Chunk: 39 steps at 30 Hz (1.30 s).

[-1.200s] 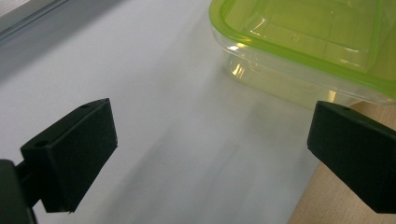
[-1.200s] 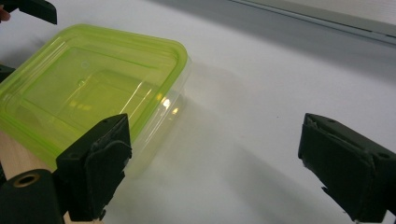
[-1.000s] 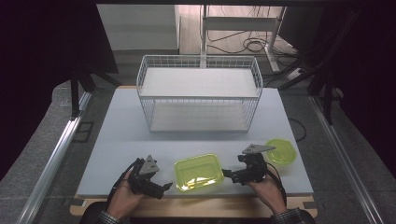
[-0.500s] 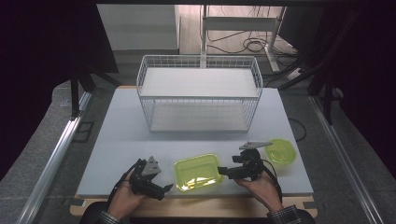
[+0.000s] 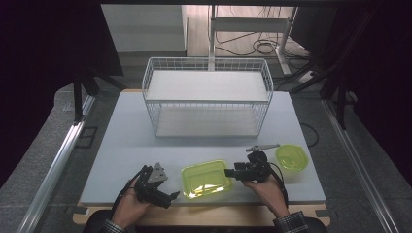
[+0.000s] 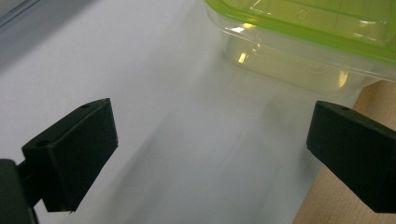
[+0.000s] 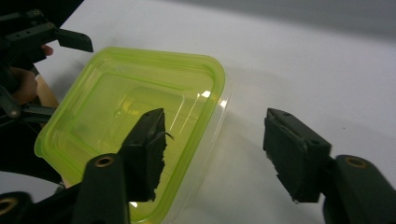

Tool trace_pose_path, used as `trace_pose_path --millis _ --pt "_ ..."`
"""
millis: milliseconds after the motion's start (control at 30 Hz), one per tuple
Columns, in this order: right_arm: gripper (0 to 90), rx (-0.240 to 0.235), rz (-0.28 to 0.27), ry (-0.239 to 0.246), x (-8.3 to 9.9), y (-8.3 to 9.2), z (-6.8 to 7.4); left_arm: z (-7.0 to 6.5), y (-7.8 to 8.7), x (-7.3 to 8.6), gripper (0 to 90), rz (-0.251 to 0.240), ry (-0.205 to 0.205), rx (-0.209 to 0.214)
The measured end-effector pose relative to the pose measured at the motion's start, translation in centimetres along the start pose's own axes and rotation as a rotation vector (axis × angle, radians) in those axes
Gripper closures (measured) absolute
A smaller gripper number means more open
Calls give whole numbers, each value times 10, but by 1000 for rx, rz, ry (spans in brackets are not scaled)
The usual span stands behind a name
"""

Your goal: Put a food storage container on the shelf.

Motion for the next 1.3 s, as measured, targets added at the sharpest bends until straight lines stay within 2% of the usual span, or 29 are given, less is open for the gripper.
trace_pose_path --millis 100,133,333,400,433,500,567,600,667,700,800,833,967,1300 --pt "460 -21 6 -18 -1 -2 0 0 0 0 19 1 -2 -1" --pt "487 -43 16 -36 -1 -4 0 0 0 0 19 2 -3 -2" --pt "568 -69 49 -77 1 -12 -1 0 -1 0 20 7 -6 -4" --pt "606 -92 57 -110 1 -15 -1 0 -1 1 20 11 -8 -2" --pt "644 -112 67 -143 1 -16 -2 -1 -2 1 20 14 -11 -3" --pt "670 -126 72 -162 2 -16 -3 -1 -2 1 20 16 -13 -3" --pt "734 -194 91 -256 2 -17 -5 -1 -2 1 20 20 -20 -3" --pt "734 -194 91 -256 2 -17 -5 -1 -2 1 20 20 -20 -3" --pt "761 -212 98 -288 2 -16 -6 -1 -2 1 20 18 -19 -4" --pt "786 -237 98 -305 2 -16 -5 -1 -2 1 20 18 -18 -5" --pt "797 -249 98 -307 1 -16 -3 0 -1 1 20 14 -15 -8" --pt "798 -240 98 -293 1 -15 -1 2 0 1 20 16 -13 -12" --pt "799 -231 94 -287 0 -15 0 4 1 2 20 15 -9 -20" --pt "799 -230 20 -304 -10 0 -6 9 3 4 20 19 -1 -37"
Point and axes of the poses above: each handheld gripper's, and its own axes: y roughly backward along the jaws, x roughly out of its underside, z roughly to its left, the point moved 7 cm from there along -y, roughly forward along the jaws, and after that the axes turned 5 degrees about -z, right-handed, at the moved point
